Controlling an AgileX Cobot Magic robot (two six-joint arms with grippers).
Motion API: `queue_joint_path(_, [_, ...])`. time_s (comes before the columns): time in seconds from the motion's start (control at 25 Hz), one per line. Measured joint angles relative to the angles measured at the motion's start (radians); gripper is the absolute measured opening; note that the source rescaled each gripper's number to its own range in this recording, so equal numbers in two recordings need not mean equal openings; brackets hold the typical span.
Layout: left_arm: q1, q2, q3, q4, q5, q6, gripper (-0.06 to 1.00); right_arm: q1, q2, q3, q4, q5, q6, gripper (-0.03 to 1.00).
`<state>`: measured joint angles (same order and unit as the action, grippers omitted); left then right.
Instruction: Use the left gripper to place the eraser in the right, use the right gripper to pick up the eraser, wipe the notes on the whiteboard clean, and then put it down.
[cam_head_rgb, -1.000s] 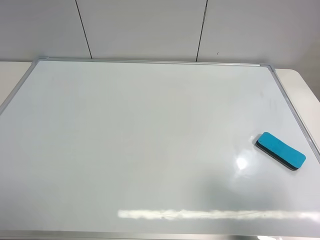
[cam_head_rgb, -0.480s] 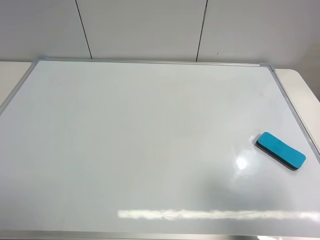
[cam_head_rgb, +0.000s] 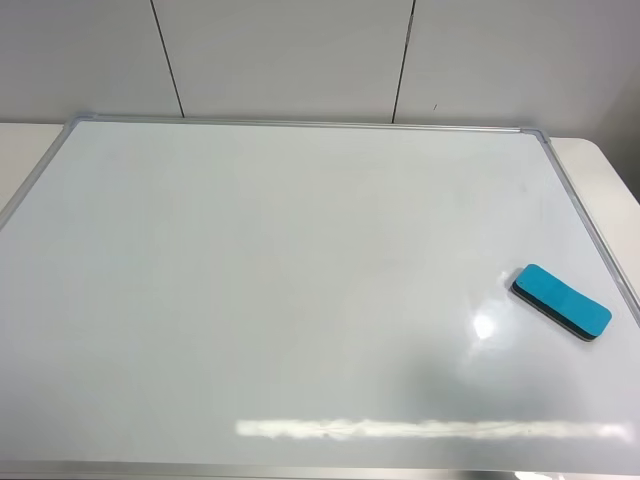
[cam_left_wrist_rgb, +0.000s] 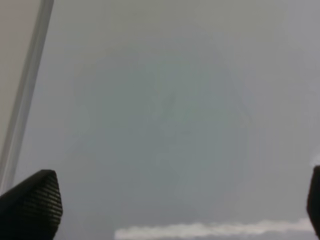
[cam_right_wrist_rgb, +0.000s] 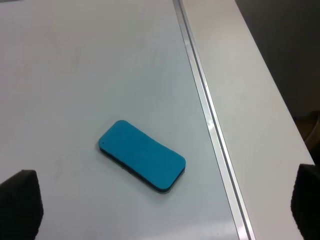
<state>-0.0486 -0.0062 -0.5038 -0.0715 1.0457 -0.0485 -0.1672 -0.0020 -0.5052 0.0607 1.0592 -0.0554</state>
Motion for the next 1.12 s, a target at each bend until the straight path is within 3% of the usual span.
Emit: queue_joint_path(1.12, [0.0,0.0,0.0,0.0,0.0,0.0,1.0,0.0,0.0,0.0,0.0,0.0,0.0,1.0])
